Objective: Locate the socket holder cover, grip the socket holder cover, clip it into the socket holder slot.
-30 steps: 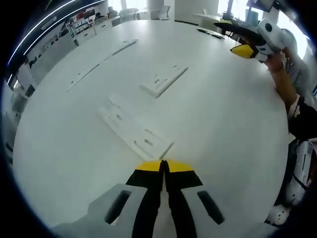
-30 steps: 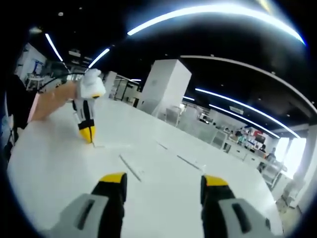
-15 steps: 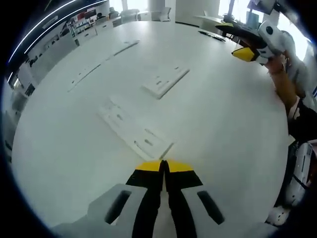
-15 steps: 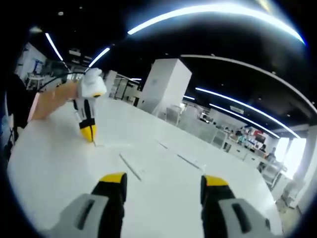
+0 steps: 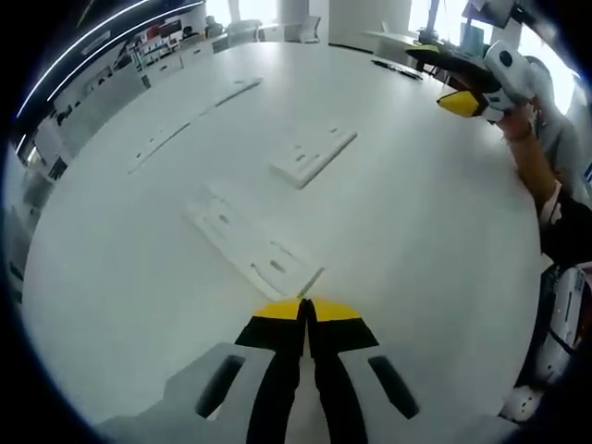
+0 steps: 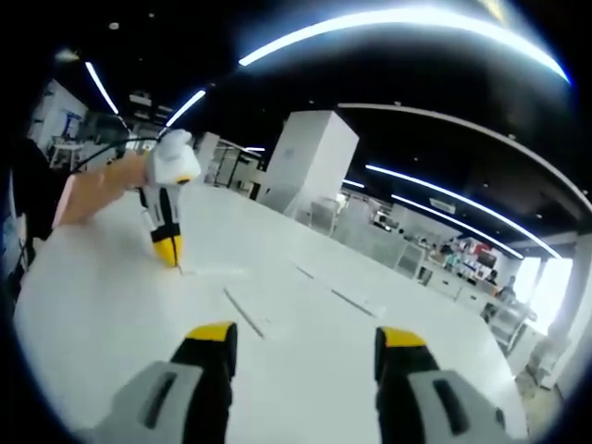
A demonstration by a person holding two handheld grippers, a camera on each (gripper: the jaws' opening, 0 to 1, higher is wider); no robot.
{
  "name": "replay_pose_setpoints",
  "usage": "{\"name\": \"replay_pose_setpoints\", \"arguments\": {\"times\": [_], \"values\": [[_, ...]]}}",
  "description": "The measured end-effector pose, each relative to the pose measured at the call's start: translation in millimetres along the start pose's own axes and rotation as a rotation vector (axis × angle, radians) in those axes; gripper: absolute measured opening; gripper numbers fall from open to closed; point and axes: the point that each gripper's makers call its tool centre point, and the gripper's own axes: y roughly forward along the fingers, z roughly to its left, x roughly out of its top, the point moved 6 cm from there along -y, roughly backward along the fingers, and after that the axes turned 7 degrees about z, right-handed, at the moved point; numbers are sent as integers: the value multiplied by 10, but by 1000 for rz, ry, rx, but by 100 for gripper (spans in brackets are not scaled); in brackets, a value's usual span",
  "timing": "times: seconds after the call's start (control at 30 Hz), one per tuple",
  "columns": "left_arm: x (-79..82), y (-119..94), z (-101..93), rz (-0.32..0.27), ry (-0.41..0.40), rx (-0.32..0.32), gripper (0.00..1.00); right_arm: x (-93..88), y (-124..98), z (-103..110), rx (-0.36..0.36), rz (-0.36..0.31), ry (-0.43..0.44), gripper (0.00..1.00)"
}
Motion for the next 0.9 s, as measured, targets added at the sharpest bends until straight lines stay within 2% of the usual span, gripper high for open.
{"name": "replay_pose_setpoints", "arguments": {"times": [0.9], "values": [[26,17,25,-19,8,18,4,0,2,11,3,2,-8,61]]}}
